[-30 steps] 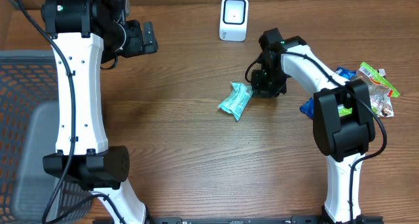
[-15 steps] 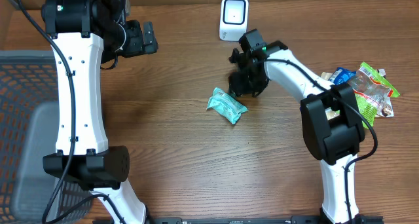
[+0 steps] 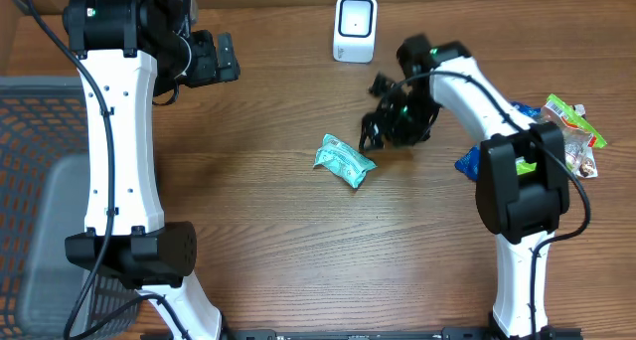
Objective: Scan the item barcode
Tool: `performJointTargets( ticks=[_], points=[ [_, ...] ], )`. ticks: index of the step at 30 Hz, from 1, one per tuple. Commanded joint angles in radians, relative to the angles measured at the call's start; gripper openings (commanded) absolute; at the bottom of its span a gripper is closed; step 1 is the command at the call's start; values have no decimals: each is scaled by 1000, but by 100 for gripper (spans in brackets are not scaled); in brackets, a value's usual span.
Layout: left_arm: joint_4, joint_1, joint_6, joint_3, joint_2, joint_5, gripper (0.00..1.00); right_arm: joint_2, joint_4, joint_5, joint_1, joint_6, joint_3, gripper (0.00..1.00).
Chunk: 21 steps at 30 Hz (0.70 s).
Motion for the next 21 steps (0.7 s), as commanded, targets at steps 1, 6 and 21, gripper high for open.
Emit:
performJointTargets(
  ticks=[1,6,21],
  points=[
    [-2,4,-14,16,3,-3,100,-2,34,-39,41,-126,-55,91],
    [-2,4,-14,16,3,-3,100,0,125,-53,75,-158,-103,95],
    [-2,4,-14,16,3,-3,100,1,238,-50,86,-150,-217,73]
  ],
)
